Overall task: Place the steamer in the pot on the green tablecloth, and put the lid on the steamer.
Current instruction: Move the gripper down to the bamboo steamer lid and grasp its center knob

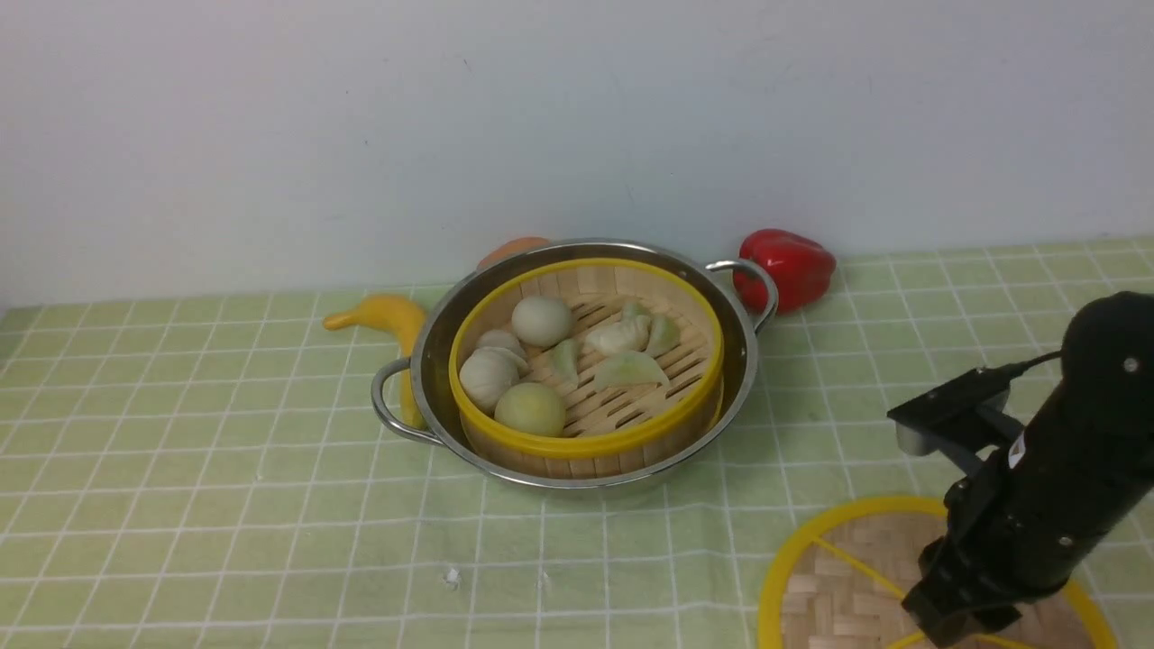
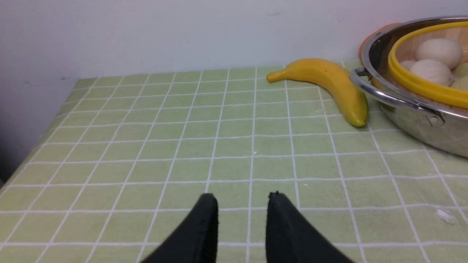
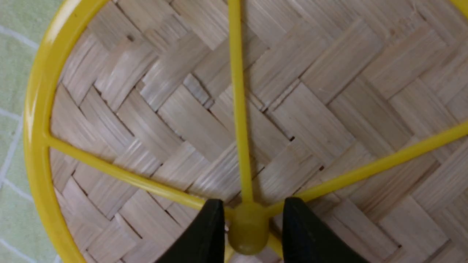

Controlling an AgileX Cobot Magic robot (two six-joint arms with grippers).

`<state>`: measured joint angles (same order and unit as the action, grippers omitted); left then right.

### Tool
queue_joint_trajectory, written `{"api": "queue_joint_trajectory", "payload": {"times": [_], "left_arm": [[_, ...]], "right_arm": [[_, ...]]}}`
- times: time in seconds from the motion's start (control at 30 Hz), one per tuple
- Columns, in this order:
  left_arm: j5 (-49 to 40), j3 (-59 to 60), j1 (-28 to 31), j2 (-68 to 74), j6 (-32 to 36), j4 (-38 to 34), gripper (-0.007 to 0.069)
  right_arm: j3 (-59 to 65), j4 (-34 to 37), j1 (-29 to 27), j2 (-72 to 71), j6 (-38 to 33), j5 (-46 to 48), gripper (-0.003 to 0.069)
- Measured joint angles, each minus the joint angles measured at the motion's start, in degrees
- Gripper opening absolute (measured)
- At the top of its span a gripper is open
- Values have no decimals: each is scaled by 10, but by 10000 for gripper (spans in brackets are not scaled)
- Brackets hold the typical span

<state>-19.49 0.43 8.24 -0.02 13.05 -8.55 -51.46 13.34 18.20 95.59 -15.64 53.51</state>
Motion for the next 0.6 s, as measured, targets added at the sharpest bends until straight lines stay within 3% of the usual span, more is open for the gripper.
{"api": "queue_joint_trajectory", "payload": {"times": [0.13, 0.17, 0.47, 0.6], "left_arm": [[0, 0, 0, 0, 0, 0, 190], [0, 0, 0, 0, 0, 0, 195], [0, 0, 0, 0, 0, 0, 211], [0, 0, 0, 0, 0, 0, 211]], "right_arm": [[-2, -2, 0, 8, 6, 1, 199], [-4, -2, 0, 9, 7, 3, 150], [-16, -21, 1, -74, 56, 9, 148], [-72, 2, 1, -138, 10, -15, 148]]}}
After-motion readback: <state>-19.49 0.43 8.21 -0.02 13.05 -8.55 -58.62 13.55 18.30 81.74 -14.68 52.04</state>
